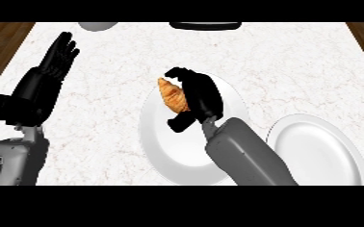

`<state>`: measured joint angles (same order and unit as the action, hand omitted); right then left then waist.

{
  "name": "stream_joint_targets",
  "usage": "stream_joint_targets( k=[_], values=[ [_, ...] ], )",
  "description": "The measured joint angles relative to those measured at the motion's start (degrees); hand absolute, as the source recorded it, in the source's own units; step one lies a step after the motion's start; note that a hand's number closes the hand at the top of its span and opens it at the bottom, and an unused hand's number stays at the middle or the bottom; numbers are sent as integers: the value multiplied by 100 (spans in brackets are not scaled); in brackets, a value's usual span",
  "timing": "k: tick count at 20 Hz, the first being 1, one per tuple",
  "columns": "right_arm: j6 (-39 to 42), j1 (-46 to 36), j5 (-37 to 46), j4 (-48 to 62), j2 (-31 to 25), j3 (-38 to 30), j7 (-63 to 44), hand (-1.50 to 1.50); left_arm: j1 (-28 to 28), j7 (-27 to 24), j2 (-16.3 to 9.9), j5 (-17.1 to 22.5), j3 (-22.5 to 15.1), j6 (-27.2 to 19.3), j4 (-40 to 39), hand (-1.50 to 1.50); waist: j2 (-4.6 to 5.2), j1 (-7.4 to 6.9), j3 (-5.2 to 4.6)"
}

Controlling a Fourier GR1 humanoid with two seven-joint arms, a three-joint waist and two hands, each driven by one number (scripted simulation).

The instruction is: Pick the croissant from the plate and place it in the plate

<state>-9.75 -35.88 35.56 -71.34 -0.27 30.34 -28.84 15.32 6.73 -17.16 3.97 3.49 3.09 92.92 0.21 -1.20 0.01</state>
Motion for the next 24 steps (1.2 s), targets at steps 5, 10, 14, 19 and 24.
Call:
stream_joint_targets(
  k=[5,10,14,19,24],
  values=[
    [-809,-445,-1034,679,18,329,407,-150,76,79,85,-87,-76,-23,44,0,11,-52,2],
    [-1687,-508,-1697,678,24,368,849,-150,120,117,108,-100,-53,-7,8,0,5,-28,2],
    [-1819,-366,-2256,436,26,-26,1309,-150,88,46,73,-71,68,31,-84,0,-4,35,3],
    [-1572,59,-2687,-143,-252,-616,1572,-150,-34,-58,99,-136,99,48,-89,0,-21,116,1],
    [-1178,630,-3144,-735,-752,-1251,1823,-150,28,131,13,-59,227,120,21,0,-29,142,1]
  ],
)
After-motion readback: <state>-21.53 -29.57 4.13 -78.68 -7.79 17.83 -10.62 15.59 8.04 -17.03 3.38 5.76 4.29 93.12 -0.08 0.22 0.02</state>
